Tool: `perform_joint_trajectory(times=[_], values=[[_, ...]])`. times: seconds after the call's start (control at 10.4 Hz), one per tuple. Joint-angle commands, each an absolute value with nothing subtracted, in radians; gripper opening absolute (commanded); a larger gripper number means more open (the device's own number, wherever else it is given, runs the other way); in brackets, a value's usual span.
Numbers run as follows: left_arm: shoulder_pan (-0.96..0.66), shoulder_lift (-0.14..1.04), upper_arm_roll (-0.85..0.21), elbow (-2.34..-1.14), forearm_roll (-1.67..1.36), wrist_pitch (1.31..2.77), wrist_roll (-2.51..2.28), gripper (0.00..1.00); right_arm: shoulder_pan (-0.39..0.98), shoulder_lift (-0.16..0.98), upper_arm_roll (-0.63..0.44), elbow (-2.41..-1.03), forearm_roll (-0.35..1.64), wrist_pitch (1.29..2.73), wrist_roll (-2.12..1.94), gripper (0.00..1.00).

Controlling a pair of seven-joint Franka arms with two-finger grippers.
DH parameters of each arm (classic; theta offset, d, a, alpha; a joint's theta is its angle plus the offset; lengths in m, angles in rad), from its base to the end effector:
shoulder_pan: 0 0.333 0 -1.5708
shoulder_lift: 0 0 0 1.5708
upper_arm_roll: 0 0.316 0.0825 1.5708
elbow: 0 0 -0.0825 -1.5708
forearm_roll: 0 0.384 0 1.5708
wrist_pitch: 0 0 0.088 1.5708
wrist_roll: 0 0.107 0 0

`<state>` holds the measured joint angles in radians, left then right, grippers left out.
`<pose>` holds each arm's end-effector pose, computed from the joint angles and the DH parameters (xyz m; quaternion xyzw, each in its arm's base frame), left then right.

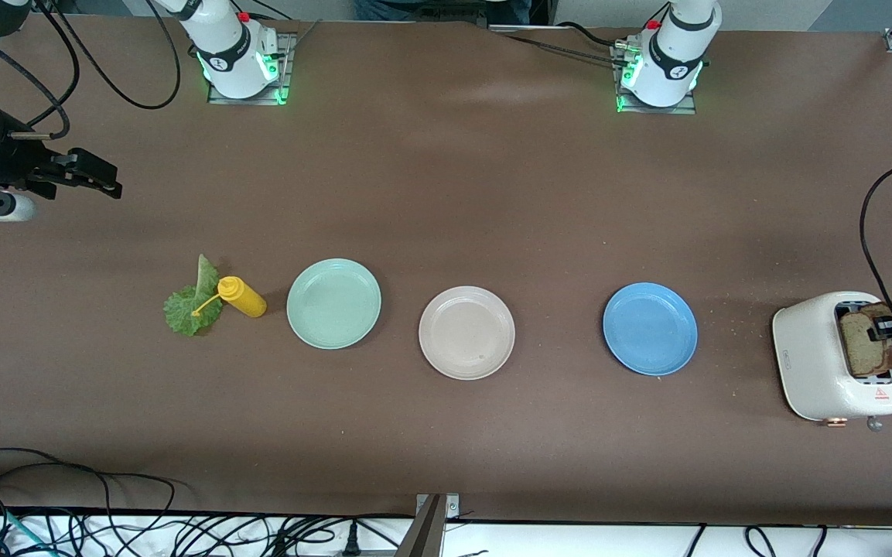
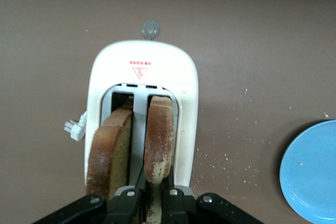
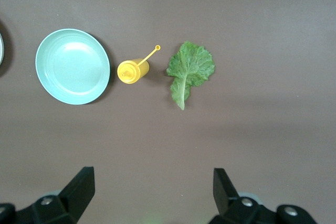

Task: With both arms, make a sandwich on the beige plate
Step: 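Grasp one toast slice with the left gripper and lift it out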

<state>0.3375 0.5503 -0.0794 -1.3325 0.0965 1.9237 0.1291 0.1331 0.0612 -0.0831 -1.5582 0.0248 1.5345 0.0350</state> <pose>0.6899 0.2014 0.4175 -0.9979 -0.0550 -0.0161 0.0286 0.5669 0.0325 0.5932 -0.9990 -0.0074 0.0427 0.0081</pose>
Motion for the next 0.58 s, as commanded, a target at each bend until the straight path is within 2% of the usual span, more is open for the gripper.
perform_joint_trajectory(times=[0.0,0.19,0.48], values=[[0.342,0.534,-0.081,-1.250,0.078,1.908,0.164,0.00,0.132,0.064,-0.086,-1.548,0.040,1.534,0.028,1.00],[0.330,0.503,-0.098,-1.247,0.072,1.902,0.131,0.00,0.132,0.063,-0.087,-1.549,0.041,1.532,0.028,1.00],[0.322,0.497,-0.234,-1.227,0.072,1.890,-0.138,0.00,0.133,0.063,-0.086,-1.548,0.044,1.532,0.026,1.00]])
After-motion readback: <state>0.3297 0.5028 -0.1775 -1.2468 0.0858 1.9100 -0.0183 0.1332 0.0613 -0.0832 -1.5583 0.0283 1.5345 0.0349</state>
